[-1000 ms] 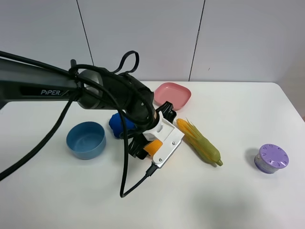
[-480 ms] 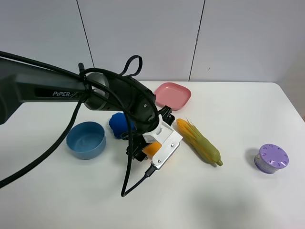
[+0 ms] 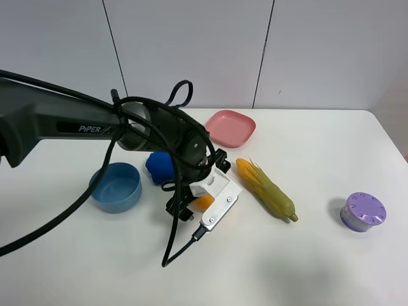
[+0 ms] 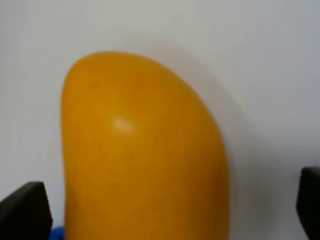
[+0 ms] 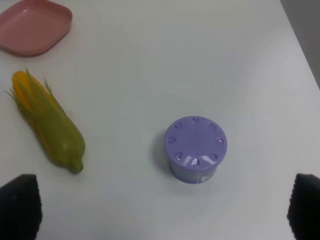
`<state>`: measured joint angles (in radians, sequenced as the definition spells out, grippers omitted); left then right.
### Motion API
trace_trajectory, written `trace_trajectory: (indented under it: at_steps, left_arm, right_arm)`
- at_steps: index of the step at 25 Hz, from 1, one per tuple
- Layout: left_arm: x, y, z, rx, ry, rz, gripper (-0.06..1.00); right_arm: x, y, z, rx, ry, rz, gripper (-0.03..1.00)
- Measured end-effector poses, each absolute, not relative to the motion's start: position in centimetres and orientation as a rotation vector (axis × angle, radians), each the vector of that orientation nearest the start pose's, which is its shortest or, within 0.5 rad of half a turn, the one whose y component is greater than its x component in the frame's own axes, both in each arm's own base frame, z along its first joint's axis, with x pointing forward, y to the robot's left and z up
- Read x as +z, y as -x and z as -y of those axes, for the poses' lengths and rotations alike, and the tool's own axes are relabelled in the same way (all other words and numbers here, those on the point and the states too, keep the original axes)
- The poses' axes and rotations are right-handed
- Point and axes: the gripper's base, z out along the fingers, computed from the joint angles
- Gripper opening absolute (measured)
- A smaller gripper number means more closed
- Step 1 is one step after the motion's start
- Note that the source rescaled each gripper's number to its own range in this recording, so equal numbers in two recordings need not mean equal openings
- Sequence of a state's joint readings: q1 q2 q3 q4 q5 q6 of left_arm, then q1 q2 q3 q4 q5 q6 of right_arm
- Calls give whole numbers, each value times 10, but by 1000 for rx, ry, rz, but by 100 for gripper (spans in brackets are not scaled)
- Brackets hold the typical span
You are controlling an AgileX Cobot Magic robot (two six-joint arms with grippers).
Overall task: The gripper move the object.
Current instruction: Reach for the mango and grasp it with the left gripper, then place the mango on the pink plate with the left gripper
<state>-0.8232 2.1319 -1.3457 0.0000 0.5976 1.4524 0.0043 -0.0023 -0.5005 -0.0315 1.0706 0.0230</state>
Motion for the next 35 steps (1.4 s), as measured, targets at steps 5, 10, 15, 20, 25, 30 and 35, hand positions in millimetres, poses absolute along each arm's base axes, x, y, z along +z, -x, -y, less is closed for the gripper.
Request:
trace_trajectory:
  at_steps: [5,10,15,20,25,30,35]
  left_arm:
    - [101,-281,303,-134,3069,1422,100]
    - [102,-288,299,-147,3071,1471,100]
    - [102,-294,294,-162,3066,1494,100]
    - [101,-295,294,-162,3066,1494,84]
    - [101,-294,294,-155,3057,1490,0]
    - [101,-294,293,-151,3052,1488,1]
    - [111,-293,294,-161,3066,1493,1]
  right_arm:
    - [277,6,3,-21,-21,-2051,100]
    - [277,6,3,-21,-21,-2051,100]
    - [277,6,3,-21,-21,-2051,100]
    - [277,6,3,-21,-21,-2051,100]
    - [277,6,3,-21,-21,-2051,100]
    - [277,6,3,-21,-21,-2051,100]
    - [277,6,3,-21,-21,-2051,100]
